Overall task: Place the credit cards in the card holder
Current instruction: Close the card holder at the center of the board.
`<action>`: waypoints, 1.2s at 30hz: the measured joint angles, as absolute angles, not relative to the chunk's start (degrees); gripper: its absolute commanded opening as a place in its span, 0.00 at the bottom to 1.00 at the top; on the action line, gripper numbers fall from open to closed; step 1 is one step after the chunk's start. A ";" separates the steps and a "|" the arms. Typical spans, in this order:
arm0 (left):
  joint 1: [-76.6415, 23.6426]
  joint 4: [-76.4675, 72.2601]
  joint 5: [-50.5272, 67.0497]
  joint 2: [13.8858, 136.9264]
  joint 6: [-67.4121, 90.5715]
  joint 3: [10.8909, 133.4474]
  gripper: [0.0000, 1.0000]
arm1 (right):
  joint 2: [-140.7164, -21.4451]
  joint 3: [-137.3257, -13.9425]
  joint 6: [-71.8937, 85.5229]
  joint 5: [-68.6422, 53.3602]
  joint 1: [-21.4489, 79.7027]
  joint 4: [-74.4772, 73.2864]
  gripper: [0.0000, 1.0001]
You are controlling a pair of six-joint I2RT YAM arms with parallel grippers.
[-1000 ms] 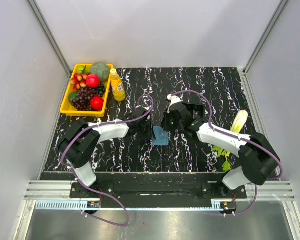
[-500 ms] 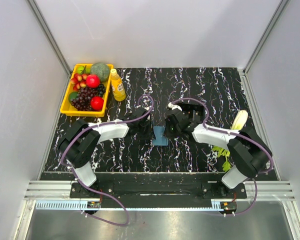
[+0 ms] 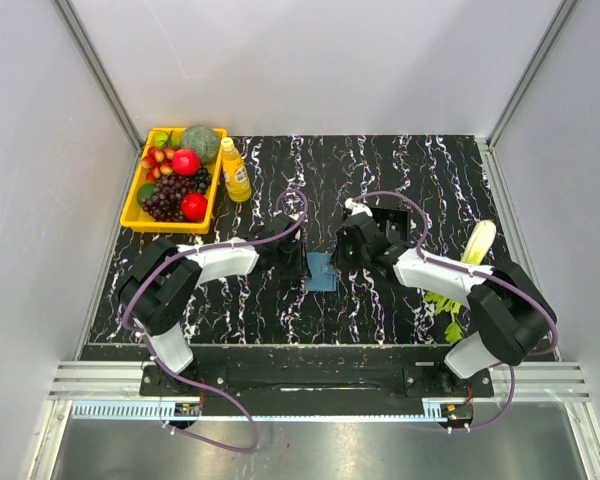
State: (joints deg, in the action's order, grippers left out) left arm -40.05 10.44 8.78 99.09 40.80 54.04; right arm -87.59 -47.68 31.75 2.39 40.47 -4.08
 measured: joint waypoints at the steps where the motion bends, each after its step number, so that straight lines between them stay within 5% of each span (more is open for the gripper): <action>1: -40.05 10.41 8.78 99.20 40.82 54.04 0.25 | -87.13 -47.68 31.73 2.35 39.90 -3.79 0.00; 36: -40.05 10.85 8.91 99.48 40.80 54.61 0.25 | -95.24 -48.82 29.87 -3.40 38.09 -1.19 0.00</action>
